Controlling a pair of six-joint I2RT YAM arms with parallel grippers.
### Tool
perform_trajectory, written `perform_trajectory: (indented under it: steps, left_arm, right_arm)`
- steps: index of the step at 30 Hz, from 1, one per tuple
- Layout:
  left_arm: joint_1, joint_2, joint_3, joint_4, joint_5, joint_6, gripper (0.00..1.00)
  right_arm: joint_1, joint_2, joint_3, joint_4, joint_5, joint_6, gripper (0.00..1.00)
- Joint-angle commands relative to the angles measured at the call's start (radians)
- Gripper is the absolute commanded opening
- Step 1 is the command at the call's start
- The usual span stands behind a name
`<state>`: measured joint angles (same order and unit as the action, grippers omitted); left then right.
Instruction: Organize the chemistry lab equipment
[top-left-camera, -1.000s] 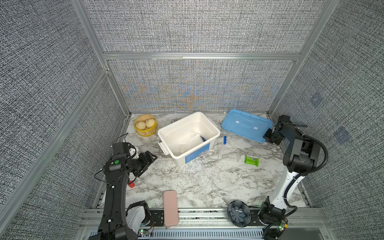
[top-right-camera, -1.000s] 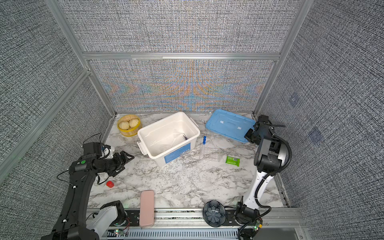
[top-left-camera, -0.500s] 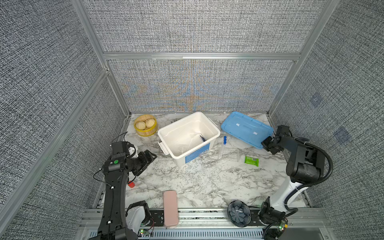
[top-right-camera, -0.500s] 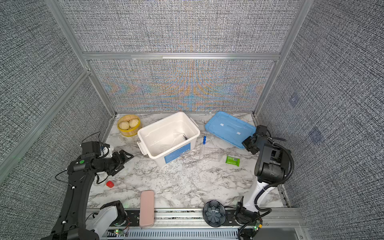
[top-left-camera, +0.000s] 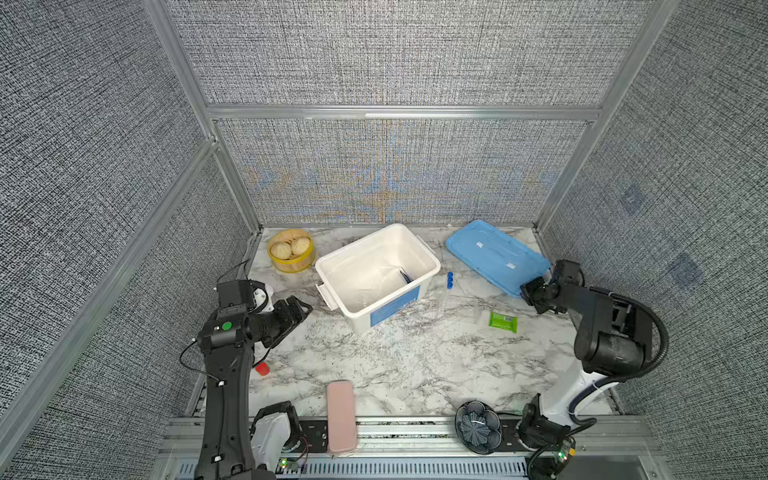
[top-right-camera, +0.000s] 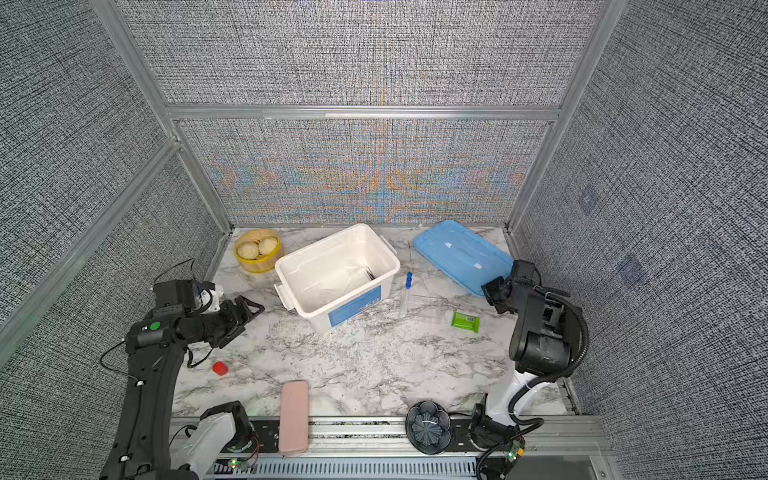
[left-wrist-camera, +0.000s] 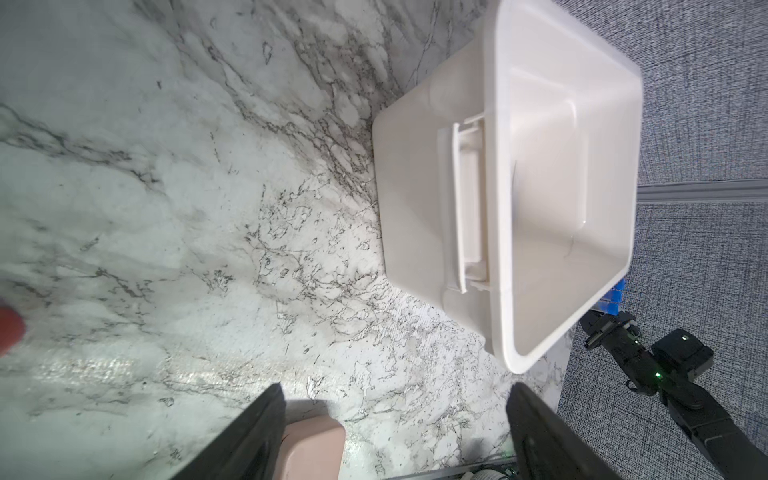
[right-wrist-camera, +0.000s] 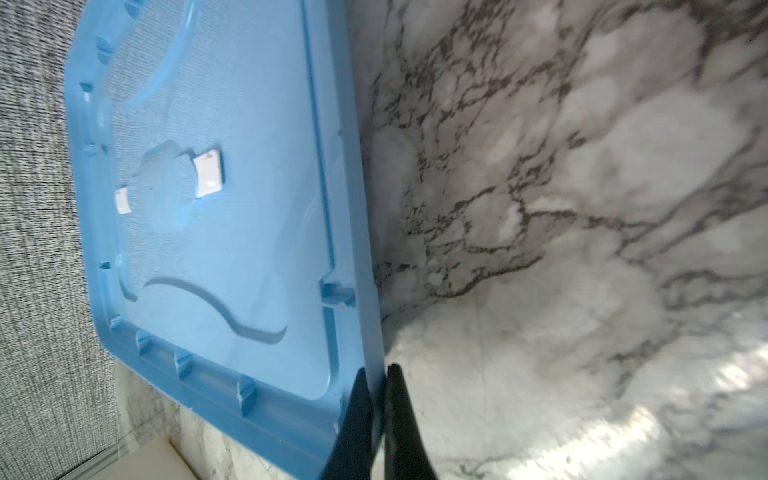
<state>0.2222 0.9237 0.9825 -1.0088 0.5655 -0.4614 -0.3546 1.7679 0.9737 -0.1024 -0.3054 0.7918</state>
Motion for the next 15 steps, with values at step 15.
perform_trajectory:
  steps: [15]
  left_arm:
    - [-0.367, 0.004, 0.278, 0.030, -0.065, -0.069, 0.79]
  right_arm:
    - [-0.001, -0.105, -0.146, 0.225, -0.068, 0.159, 0.00]
